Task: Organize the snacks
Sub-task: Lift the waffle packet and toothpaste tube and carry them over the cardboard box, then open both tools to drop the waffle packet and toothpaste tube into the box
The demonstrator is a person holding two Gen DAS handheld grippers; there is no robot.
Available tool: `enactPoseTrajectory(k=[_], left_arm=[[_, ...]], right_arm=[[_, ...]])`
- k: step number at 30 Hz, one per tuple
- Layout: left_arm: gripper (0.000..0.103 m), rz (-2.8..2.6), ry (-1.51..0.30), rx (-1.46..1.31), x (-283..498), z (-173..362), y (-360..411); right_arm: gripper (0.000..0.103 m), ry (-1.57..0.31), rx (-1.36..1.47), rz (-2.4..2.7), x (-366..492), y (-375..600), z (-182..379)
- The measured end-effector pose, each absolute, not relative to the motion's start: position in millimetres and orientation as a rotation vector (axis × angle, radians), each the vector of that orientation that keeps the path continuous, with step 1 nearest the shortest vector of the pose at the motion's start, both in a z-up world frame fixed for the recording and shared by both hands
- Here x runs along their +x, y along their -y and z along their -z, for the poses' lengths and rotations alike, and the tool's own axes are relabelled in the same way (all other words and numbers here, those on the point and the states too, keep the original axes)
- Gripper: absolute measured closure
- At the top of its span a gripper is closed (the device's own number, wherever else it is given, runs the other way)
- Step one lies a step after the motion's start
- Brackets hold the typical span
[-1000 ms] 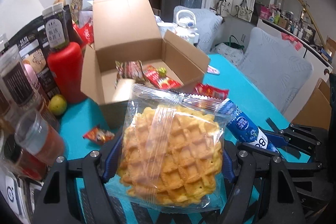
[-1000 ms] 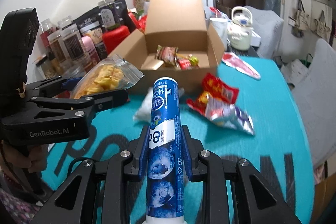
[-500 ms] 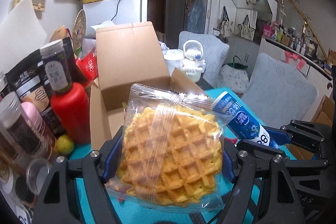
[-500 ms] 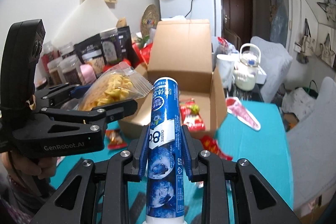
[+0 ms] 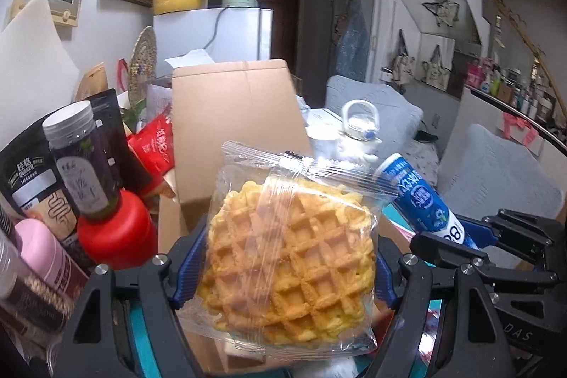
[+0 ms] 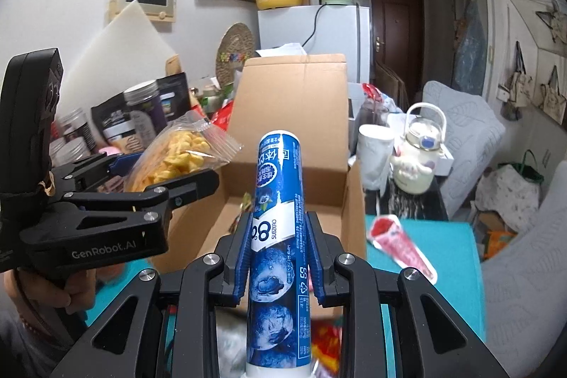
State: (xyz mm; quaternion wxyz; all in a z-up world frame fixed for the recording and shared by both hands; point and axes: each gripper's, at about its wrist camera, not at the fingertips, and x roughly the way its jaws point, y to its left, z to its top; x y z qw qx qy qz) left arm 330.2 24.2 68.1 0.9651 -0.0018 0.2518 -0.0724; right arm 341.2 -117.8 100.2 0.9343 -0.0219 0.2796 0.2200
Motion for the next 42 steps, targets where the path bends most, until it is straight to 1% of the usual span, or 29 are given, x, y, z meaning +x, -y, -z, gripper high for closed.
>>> enactPoseTrajectory(k=[9, 15, 25, 33, 39, 40, 42], left_arm=[[0.026, 0.07, -0.551, -0.004, 379, -49, -43], [0.026, 0.037, -0.628, 0.001, 403, -27, -53], [0.026, -0.022, -0.707, 0.045, 422, -3, -52], [0.025, -0.044, -0.802, 0.067, 437, 15, -52], [0.022, -0.033, -0.877, 0.085, 444, 28, -46], [0.022, -0.029, -0.889, 0.091, 445, 30, -44], [0.021, -0.022, -0.906, 0.1, 446, 34, -40]], right_arm=[[0.075, -0.602, -0.016, -0.443, 395, 107, -84], [0.075, -0.673, -0.007, -0.463, 422, 92, -58], [0.075, -0.786, -0.029, -0.44, 443, 85, -20], [0.075, -0.825, -0.009, -0.436, 447, 86, -11], [0.074, -0.842, 0.007, -0.431, 449, 88, -9], [0.073, -0.842, 0.008, -0.431, 450, 88, -9], [0.067, -0.847, 0.009, -0.422, 449, 88, -9]])
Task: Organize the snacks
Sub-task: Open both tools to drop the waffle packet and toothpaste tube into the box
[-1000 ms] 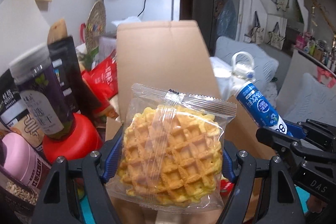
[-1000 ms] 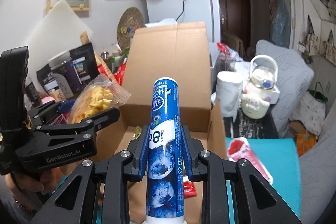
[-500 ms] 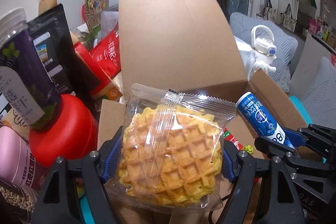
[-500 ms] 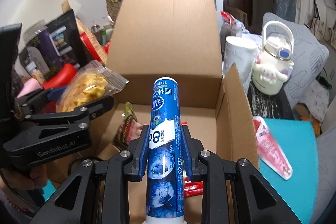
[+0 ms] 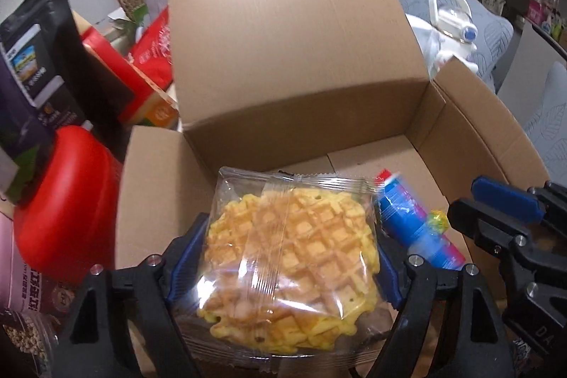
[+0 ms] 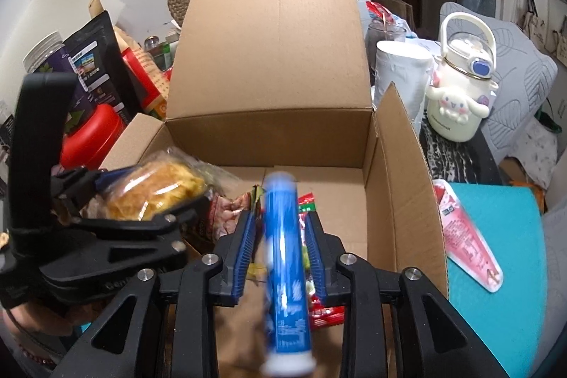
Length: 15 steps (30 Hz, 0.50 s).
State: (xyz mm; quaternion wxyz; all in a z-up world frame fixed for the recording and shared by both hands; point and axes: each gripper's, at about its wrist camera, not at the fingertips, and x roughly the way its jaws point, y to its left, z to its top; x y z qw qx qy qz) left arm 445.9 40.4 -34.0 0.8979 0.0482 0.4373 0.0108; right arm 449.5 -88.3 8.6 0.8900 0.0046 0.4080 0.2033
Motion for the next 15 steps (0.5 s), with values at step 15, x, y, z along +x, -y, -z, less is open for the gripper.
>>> enactPoseTrajectory(k=[15], left_arm=[[0.021, -0.003, -0.913, 0.088, 435, 25, -35]], right_arm=[[0.064, -0.841, -0.007, -0.367, 433, 100, -26]])
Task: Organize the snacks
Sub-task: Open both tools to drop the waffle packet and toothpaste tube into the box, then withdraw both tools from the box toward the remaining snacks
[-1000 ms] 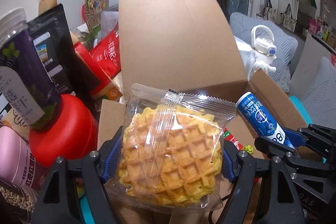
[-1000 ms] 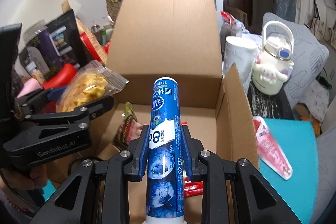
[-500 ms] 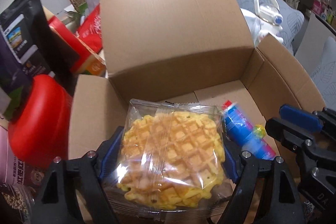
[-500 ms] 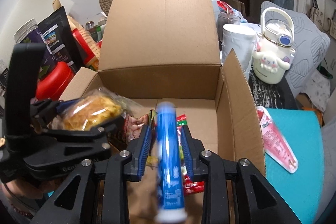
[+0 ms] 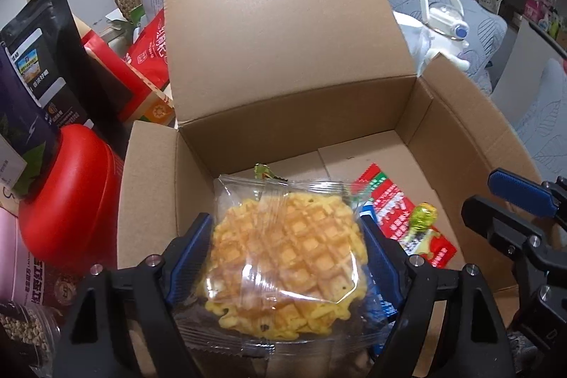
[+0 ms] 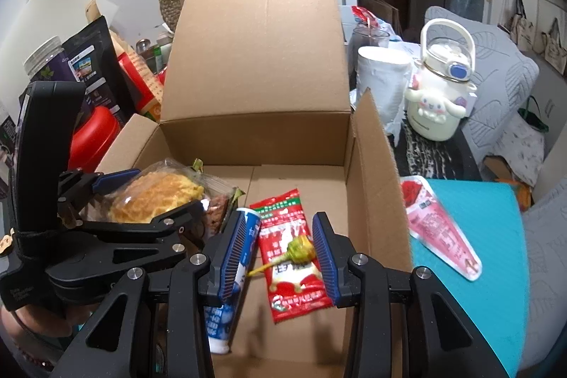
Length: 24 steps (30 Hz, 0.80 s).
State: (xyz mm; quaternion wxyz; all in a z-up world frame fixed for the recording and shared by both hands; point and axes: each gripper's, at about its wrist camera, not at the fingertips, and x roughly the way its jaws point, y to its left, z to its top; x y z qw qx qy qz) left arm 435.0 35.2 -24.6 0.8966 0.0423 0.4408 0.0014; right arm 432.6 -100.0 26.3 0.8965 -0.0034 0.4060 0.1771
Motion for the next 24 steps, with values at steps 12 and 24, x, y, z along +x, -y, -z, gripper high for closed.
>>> enactPoseTrajectory(k=[12, 24], left_arm=[[0.02, 0.063, -0.843, 0.049, 410, -14, -29], [0.02, 0.078, -0.69, 0.039, 342, -77, -23]], right_arm=[[0.055, -0.748, -0.033, -0.357, 397, 108, -75], [0.055, -0.641, -0.058, -0.378, 338, 113, -122]])
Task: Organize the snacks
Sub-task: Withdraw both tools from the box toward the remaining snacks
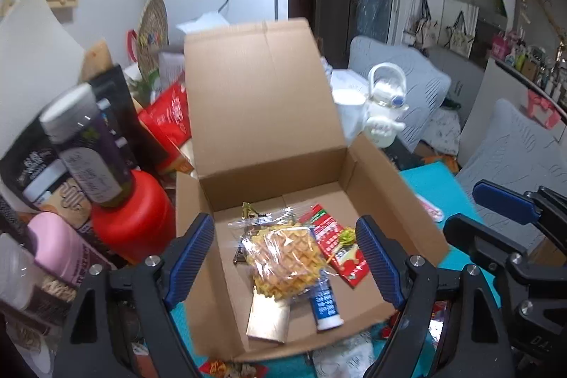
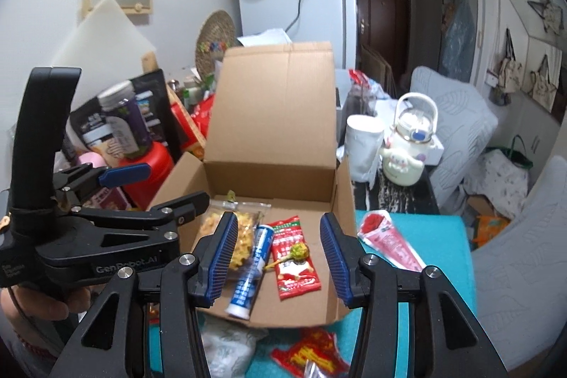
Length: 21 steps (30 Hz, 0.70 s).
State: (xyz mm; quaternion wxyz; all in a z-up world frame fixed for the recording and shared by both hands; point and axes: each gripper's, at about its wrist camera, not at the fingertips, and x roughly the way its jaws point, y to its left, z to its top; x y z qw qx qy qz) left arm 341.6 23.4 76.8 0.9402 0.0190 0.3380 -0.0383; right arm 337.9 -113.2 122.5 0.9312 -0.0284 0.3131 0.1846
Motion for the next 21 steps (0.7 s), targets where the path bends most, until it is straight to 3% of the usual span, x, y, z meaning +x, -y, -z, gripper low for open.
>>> enactPoseTrajectory(k=[21], left_arm=[[0.021, 0.15, -0.526, 0.085, 209, -123, -9]], right_arm=[[0.05, -0.503, -0.097, -0.37, 207, 121, -158]])
